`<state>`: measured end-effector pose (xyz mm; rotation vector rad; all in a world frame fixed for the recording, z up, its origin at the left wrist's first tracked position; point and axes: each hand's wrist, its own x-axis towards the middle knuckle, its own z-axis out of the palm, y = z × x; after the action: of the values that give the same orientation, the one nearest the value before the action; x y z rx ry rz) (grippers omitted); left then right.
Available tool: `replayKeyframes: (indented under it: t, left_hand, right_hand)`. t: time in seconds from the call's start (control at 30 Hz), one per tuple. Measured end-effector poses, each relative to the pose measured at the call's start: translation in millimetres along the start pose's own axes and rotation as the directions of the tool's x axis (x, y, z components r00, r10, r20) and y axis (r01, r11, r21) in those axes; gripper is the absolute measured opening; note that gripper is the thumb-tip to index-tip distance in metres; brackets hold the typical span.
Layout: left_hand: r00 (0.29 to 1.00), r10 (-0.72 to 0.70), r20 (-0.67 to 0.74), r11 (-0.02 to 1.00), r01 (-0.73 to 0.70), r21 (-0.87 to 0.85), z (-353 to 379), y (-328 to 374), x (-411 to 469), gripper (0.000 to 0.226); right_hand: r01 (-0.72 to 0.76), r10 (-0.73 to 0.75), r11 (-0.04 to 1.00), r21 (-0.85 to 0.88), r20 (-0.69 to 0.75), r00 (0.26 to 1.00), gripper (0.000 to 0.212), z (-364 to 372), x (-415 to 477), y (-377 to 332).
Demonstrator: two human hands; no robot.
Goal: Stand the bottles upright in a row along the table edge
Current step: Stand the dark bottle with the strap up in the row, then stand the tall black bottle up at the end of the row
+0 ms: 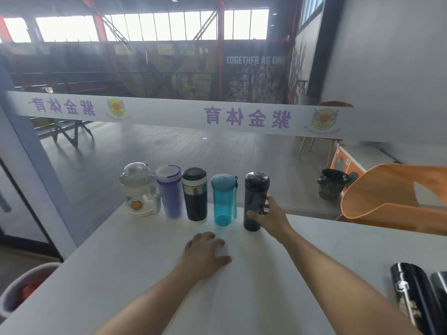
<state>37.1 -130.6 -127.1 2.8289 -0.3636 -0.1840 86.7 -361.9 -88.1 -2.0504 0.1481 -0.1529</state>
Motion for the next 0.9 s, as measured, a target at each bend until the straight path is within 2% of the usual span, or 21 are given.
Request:
replayKeyframes:
  t: [0.47,0.6,0.67,0.8,0.9]
  left_hand:
    - [0.999,-0.027,-0.017,0.999,0.027,-0.031,0,3,-3,0.06]
    - [0.999,-0.028,-0.045,0.996,0.024,-0.084,0,15,-4,0.059]
    - [0.998,-0.009,-0.069,0.993,0.001,-0.117,-2,31,-2,0.056]
    - [0.992,0.093,-0.088,0.982,-0.106,-0.157,-1,88,-3,0.05]
    - [0.978,0.195,-0.068,0.962,-0.205,-0.183,8,138,-8,0.043]
  right_hand:
    - [-0.005,0.005,1.0,0.03,-0.003,1.0,0.07,12,0,7]
    - [0.004,-0.002,0.998,-0.07,0.03,1.0,0.082,-3,-14,6]
    - [0.038,-0.035,0.988,-0.15,0.025,0.999,0.072,-26,-23,4]
    - [0.042,-0.054,0.946,-0.322,-0.026,0.998,0.03,-98,-50,4]
    - [-0.016,-0.03,0.912,-0.411,-0.104,0.994,0.029,-158,-81,15]
